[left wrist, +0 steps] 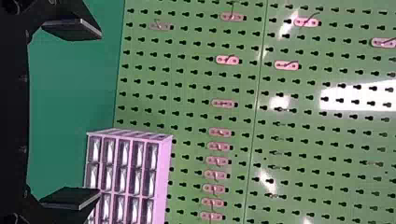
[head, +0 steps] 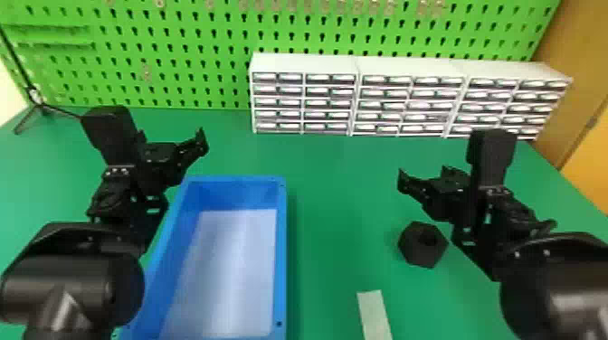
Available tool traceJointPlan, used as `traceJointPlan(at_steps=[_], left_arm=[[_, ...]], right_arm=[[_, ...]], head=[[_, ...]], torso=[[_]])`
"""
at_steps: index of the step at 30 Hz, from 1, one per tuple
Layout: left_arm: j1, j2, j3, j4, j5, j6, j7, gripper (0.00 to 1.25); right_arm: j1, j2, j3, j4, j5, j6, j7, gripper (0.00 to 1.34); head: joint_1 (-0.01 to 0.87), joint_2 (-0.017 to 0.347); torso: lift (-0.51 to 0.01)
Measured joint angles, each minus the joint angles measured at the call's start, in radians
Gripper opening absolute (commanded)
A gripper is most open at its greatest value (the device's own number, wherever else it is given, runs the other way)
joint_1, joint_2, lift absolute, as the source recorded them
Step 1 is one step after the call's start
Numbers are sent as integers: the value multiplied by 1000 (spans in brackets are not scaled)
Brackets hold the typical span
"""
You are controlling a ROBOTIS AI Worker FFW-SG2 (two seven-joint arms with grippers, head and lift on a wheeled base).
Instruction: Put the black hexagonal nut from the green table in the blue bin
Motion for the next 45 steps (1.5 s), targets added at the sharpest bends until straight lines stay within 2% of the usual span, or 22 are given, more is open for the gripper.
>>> traceJointPlan(at_steps=[10,17,31,37,45], left_arm=[[5,1,4,0,0,0,-2,1147],[6,1,7,-1,0,0,-3,1147],[14,1,19,-10,0,0,-6,1146],[19,1,26,-16,-2,1,-6,1146],[24,1,34,-26,-6,10,-12,1146]], right_arm=[[4,-9,1,-102,14,239,-60,970],[12,-9,-29,-163,-23,393,-61,970],[39,0,-50,-284,-26,609,-61,970],[44,8,-57,-323,-10,682,-61,970],[31,32,-56,-364,41,797,-61,970]], head=[[692,8],[692,8],[692,8],[692,8],[692,8]], torso=[[-97],[-97],[-97],[-97],[-97]])
